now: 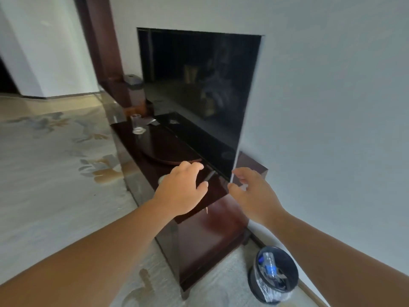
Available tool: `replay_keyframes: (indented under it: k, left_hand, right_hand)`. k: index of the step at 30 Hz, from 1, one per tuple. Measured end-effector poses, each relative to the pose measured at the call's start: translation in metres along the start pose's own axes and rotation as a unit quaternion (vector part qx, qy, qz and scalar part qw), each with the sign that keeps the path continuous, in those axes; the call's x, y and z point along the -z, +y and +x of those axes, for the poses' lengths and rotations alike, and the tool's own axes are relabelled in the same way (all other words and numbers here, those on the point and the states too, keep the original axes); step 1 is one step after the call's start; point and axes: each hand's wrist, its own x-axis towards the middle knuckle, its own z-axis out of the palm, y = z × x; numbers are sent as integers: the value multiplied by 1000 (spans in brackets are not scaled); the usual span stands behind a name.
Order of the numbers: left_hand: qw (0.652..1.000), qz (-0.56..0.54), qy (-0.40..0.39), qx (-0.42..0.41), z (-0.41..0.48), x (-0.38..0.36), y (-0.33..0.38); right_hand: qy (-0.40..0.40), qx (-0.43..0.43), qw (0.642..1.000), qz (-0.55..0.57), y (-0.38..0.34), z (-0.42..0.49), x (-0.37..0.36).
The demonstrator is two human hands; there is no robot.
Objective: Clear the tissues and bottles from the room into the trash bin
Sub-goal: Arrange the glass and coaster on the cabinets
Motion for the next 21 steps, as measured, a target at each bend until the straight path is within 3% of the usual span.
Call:
replay_keyframes:
  k: [9, 21]
  left_hand:
    - [986, 40, 51, 157, -62, 45, -40]
    - [949, 85, 51, 299, -147, 60, -52]
  right_hand:
    - [-116, 104, 987, 26, -55, 12, -39]
    - [-251, 207, 944, 59, -89, -17, -86]
